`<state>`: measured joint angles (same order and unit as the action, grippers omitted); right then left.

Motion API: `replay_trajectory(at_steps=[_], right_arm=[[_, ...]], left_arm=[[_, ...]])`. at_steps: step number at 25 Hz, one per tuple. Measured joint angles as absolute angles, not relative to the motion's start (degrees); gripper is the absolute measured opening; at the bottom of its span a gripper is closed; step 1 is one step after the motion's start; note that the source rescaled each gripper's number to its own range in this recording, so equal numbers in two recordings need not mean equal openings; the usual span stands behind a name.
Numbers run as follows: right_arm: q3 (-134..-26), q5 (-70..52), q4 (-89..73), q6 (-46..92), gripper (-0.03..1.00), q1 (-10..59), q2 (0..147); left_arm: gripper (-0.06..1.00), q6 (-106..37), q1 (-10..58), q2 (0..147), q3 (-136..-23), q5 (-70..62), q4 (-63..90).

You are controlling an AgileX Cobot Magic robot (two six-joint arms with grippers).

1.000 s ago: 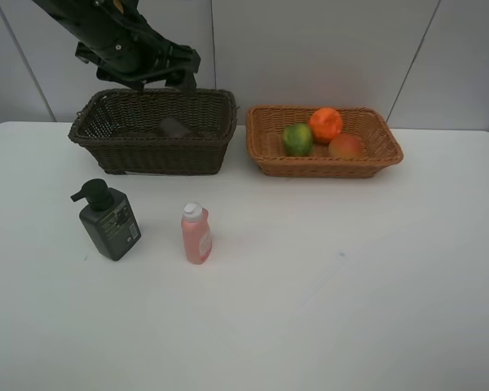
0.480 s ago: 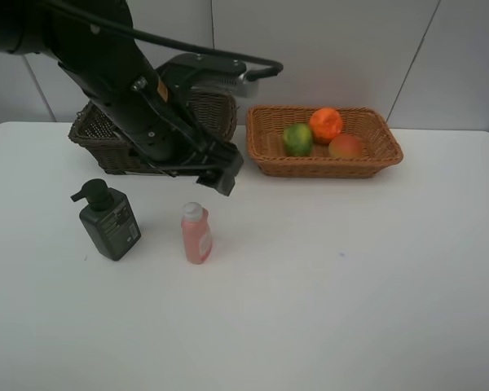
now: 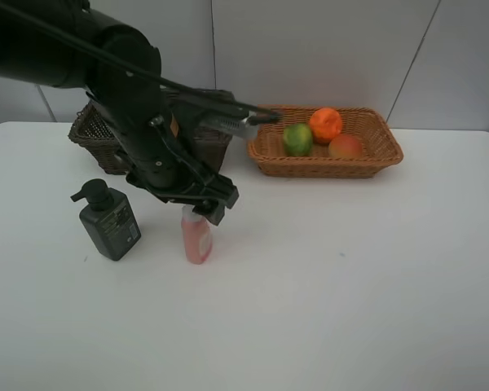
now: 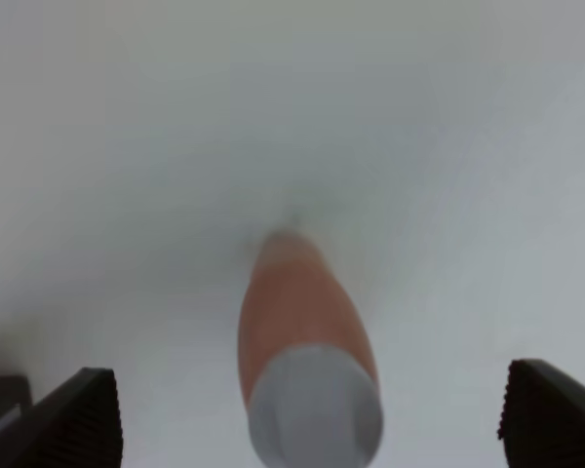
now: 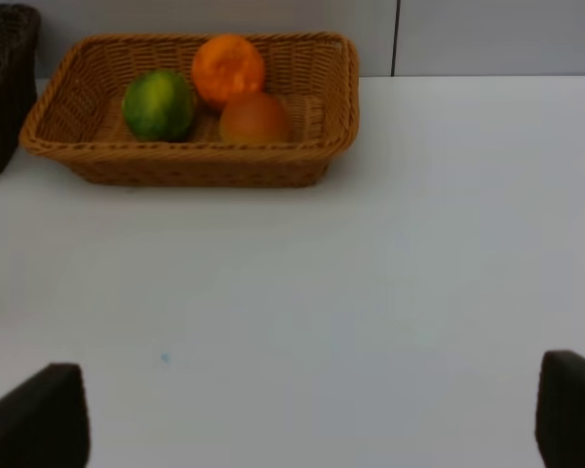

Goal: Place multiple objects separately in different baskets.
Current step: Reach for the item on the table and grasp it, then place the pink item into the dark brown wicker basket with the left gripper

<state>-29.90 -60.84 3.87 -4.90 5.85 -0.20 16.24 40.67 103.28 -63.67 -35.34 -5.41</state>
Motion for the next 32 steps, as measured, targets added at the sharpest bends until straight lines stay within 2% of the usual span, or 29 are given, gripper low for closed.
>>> replay_trajectory(at_steps=[14, 15, 17, 20, 32], right_arm=[[-29.9, -60.84, 3.87, -4.85, 0.97, 5.85, -0.2], [-29.9, -60.84, 3.87, -4.85, 0.97, 5.85, -0.2], [-29.9, -60.84, 3.87, -4.85, 0.97, 5.85, -0.2], [-29.9, -60.84, 3.87, -4.85, 0.97, 5.85, -0.2], [-29.9, -60.84, 3.87, -4.85, 0.97, 5.85, -0.2]], left_arm=[[0.99, 16.51, 40.31, 110.26, -63.67, -31.07, -6.05], [0.96, 16.51, 40.23, 110.33, -63.67, -30.89, -6.17], [0.82, 16.46, 40.1, 110.45, -63.67, -30.56, -6.29], [0.38, 16.41, 39.97, 110.45, -63.67, -30.42, -6.29], [0.38, 16.32, 39.57, 110.45, -63.67, -30.48, -7.17]])
